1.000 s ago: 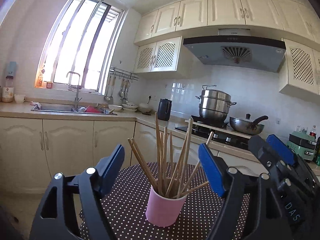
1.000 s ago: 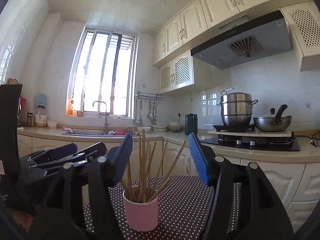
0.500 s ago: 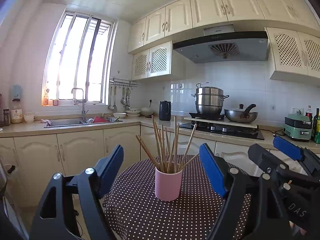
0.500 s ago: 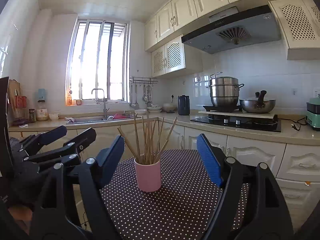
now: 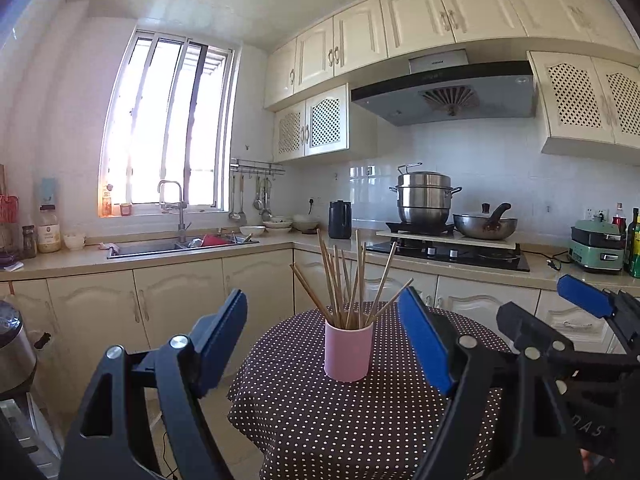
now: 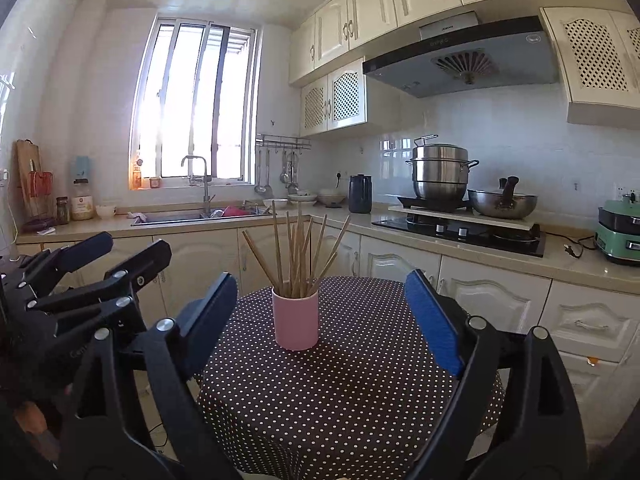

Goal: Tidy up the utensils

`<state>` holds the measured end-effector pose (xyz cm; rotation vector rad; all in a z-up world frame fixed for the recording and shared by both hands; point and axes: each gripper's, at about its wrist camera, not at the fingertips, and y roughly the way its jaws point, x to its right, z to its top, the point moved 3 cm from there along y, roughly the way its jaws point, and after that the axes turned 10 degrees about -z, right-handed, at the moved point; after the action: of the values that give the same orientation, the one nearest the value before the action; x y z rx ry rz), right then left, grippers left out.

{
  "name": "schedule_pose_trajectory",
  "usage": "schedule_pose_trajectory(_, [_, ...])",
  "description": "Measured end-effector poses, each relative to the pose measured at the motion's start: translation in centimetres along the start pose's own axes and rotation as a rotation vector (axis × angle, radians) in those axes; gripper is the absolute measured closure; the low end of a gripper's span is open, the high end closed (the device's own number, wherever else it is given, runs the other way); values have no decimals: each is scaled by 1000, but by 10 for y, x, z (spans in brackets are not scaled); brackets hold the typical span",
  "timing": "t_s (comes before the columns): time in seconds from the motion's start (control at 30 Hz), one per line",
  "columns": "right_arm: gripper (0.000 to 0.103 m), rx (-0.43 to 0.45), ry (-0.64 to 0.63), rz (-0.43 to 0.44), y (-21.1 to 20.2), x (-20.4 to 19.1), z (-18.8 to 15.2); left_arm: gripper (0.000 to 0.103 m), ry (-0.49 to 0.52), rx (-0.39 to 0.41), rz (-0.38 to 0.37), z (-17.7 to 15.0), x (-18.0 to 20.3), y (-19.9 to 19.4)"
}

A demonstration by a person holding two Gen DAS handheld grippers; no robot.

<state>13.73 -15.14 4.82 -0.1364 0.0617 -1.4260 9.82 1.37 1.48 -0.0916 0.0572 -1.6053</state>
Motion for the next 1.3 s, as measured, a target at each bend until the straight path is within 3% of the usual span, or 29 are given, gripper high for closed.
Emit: schedule_pose_trajectory(1.3, [16,-24,16,-14,-5,10,-3,26,23,-5,-10,-5,7,1])
